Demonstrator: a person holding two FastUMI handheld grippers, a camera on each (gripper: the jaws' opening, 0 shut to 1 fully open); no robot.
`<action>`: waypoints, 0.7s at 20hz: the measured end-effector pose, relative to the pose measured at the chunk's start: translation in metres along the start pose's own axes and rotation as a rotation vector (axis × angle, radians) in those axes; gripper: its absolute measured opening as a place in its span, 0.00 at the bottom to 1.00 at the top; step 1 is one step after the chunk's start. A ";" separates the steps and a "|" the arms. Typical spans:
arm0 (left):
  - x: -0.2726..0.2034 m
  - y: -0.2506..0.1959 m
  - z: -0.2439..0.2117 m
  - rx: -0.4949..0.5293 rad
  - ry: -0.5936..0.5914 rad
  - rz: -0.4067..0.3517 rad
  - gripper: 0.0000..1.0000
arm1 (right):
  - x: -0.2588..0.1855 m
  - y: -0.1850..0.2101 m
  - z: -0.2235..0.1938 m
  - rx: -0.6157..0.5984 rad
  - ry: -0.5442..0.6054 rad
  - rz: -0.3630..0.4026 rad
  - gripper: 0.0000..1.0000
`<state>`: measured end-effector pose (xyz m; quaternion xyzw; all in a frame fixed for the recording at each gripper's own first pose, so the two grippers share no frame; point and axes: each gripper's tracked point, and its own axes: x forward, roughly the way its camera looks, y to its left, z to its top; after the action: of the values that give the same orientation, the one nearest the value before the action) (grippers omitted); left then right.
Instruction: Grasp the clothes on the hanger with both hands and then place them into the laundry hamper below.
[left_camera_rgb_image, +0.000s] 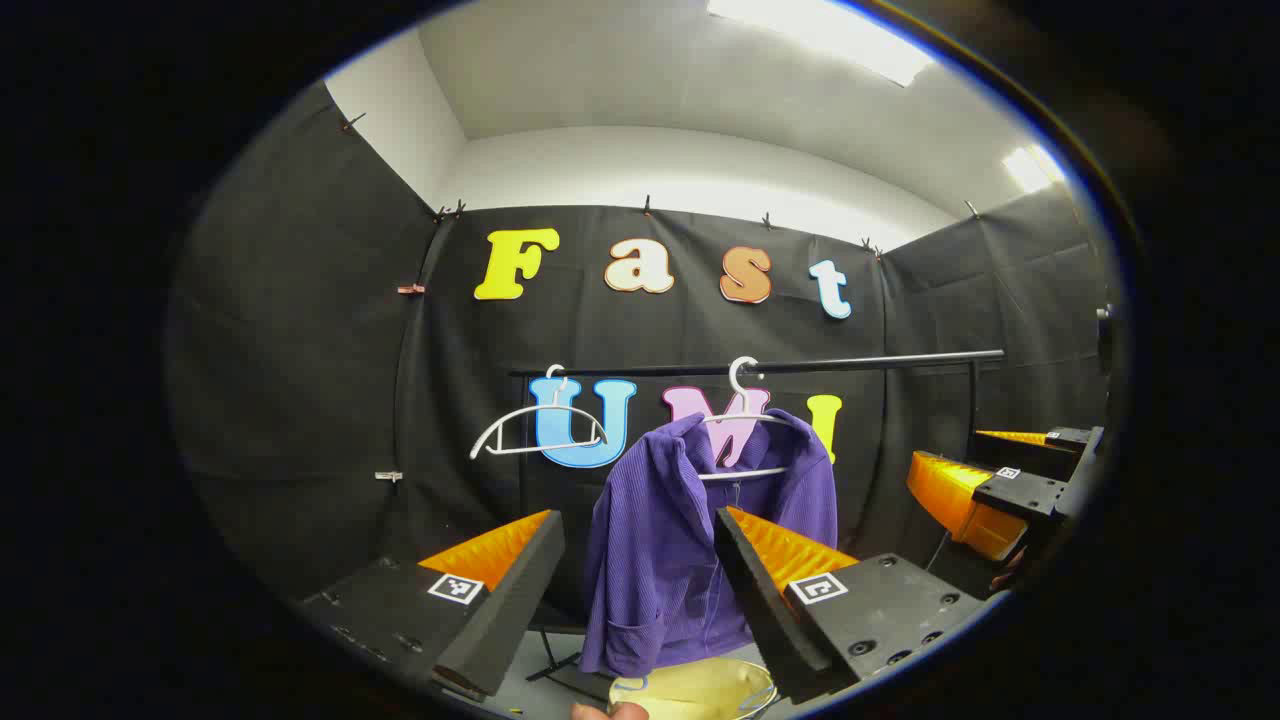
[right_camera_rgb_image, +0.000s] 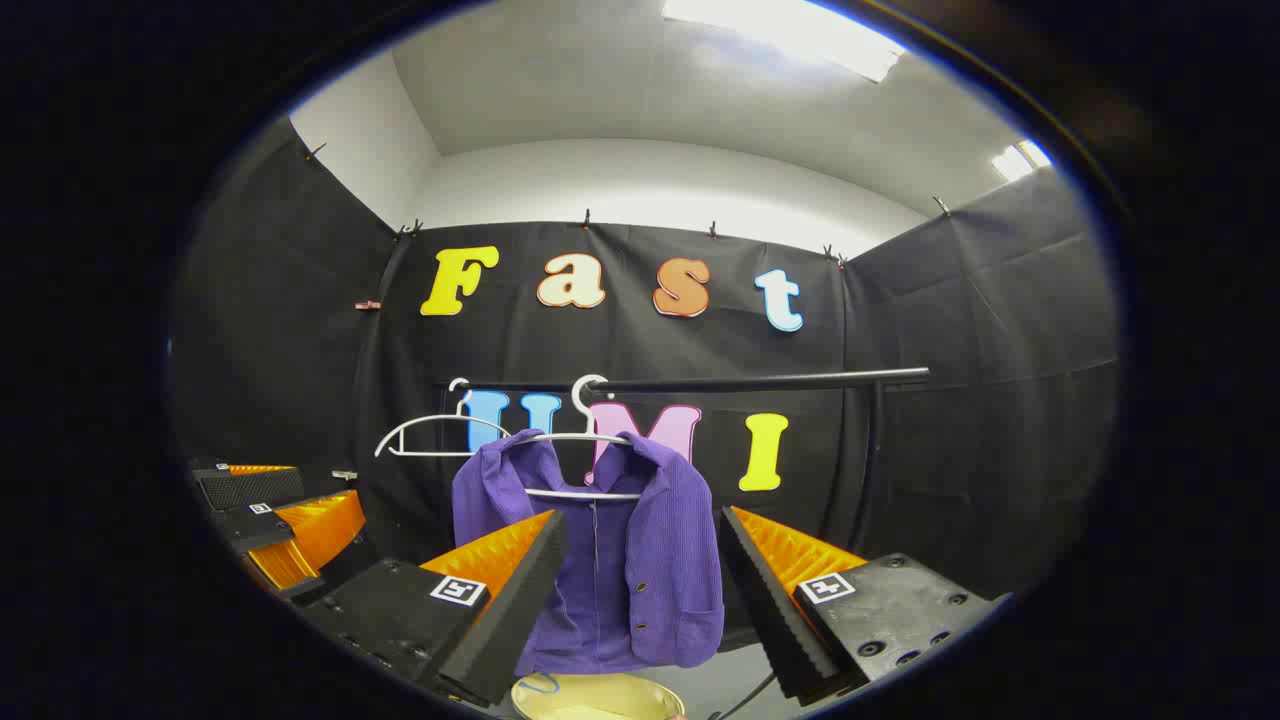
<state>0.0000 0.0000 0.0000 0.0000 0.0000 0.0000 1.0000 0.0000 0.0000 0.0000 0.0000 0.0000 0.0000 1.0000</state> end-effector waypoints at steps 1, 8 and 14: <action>-0.001 -0.001 0.000 -0.002 0.001 -0.001 0.95 | -0.001 0.000 -0.001 0.000 0.002 0.002 0.97; -0.011 0.005 -0.001 0.003 0.001 0.001 0.95 | -0.008 0.004 0.002 -0.001 0.000 -0.003 0.97; -0.014 0.006 0.000 -0.006 0.003 0.007 0.95 | -0.014 0.004 0.001 -0.007 0.004 -0.003 0.97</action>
<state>-0.0137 0.0062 -0.0001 -0.0031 0.0013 0.0034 1.0000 -0.0139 0.0039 0.0006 -0.0036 0.0022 -0.0014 1.0000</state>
